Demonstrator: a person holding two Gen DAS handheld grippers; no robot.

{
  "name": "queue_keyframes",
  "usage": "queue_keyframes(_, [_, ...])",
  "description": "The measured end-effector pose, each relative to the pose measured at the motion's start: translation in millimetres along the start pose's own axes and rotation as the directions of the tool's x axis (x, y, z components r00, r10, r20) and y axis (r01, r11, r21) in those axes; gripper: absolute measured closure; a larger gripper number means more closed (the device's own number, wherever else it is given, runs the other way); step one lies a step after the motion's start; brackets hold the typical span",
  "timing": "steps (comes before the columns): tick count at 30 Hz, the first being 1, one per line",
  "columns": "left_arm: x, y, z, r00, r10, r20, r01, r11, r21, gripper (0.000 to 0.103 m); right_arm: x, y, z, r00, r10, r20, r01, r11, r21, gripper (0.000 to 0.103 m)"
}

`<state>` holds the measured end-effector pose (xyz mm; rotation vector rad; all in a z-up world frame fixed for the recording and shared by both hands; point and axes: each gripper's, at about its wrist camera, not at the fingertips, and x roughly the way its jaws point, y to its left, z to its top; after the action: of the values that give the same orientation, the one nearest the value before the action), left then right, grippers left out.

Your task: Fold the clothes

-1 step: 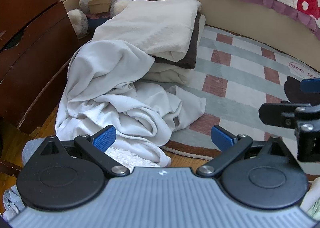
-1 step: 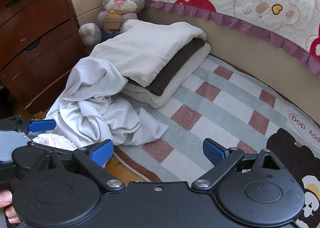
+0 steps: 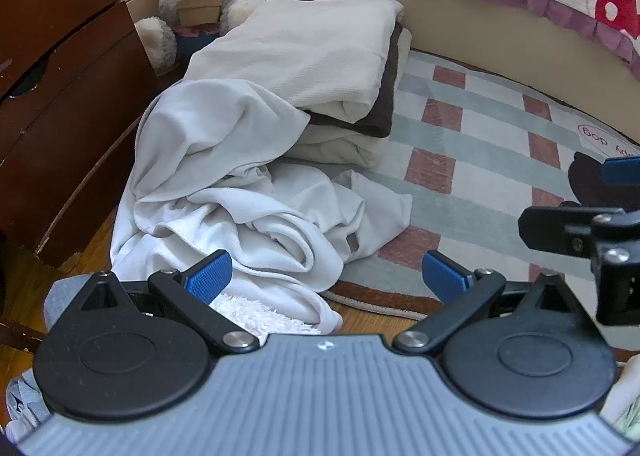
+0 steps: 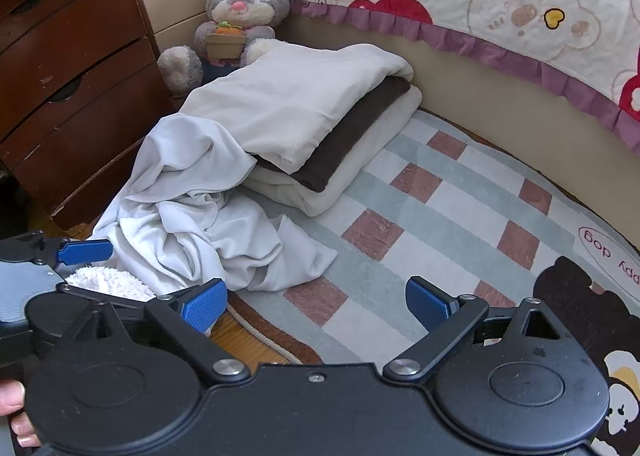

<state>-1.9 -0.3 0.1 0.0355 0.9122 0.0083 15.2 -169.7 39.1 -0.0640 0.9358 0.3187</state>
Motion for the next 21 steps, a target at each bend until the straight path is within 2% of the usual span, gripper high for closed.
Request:
queue_keyframes(10, [1.3,3.1,4.8,1.000,-0.024,-0.010,0.024,1.000,-0.005,0.000,-2.5,0.6,-1.7,1.000,-0.007,0.002,0.007,1.000,-0.003,0.005])
queue_keyframes(21, [0.2,-1.3,2.0,1.000,-0.014,-0.002,0.014,1.000,0.001,0.000,-2.0,-2.4,-3.6,1.000,0.003,0.001,-0.003,1.000,0.004,0.005])
